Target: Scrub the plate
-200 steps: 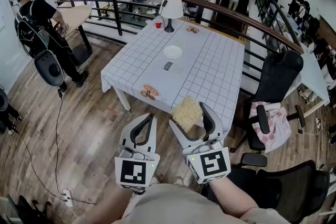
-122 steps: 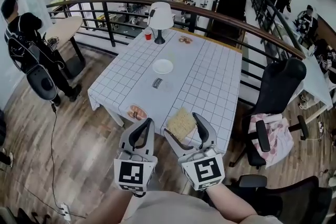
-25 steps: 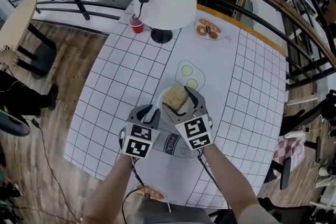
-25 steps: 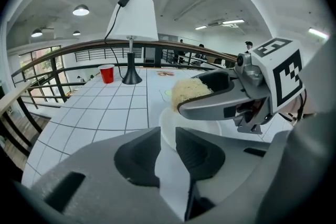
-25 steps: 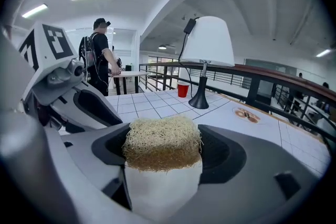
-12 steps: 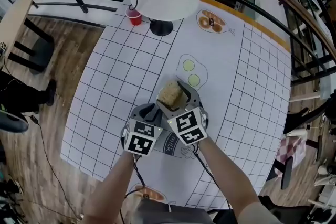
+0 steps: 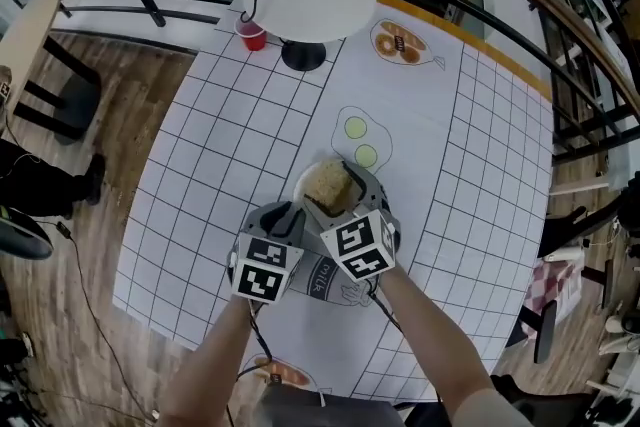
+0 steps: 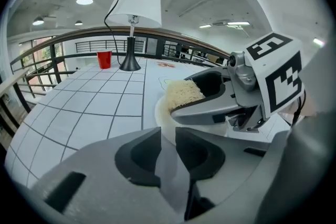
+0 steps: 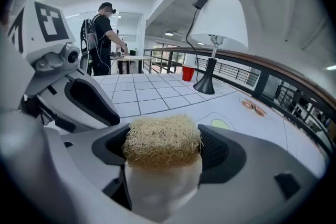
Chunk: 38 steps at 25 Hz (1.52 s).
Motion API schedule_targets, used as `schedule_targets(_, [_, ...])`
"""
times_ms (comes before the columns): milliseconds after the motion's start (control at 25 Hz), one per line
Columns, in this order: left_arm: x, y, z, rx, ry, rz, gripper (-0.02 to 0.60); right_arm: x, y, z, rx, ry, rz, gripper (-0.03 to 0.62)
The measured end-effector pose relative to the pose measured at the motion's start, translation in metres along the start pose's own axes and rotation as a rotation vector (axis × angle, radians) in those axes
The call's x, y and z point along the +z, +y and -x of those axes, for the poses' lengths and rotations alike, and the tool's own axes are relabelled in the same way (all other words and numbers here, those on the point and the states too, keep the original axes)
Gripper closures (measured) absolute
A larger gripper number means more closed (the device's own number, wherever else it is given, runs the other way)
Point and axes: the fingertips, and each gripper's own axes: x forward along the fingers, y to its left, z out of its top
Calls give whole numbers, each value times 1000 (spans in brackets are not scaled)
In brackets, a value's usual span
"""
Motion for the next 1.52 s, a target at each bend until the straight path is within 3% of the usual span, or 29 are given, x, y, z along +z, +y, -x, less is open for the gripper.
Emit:
schedule_targets(400, [1,1,0,21,-12,-23,491,-36,-51,33,-119,19,-56,217])
schedule_targets(720, [1,0,0,20,-15,-32,491,-40,-57,36,-129,12,-76,217])
schedule_targets(840, [2,-2,1,27,-11,-52,491,-25,-45,39,-82,-41,-94,217])
schedule_targets(1080, [0,-4,1,22,-10,-50,491,28,-4,41,35,-148,-15,217])
schedule_targets(1240, [1,-4,1,20,-11,-50,491,32,21,23,119,-105,53,217])
schedule_targets(1520, [-5,-7,0,16,13,-52,492,19,26,11,169,-79,-1,217])
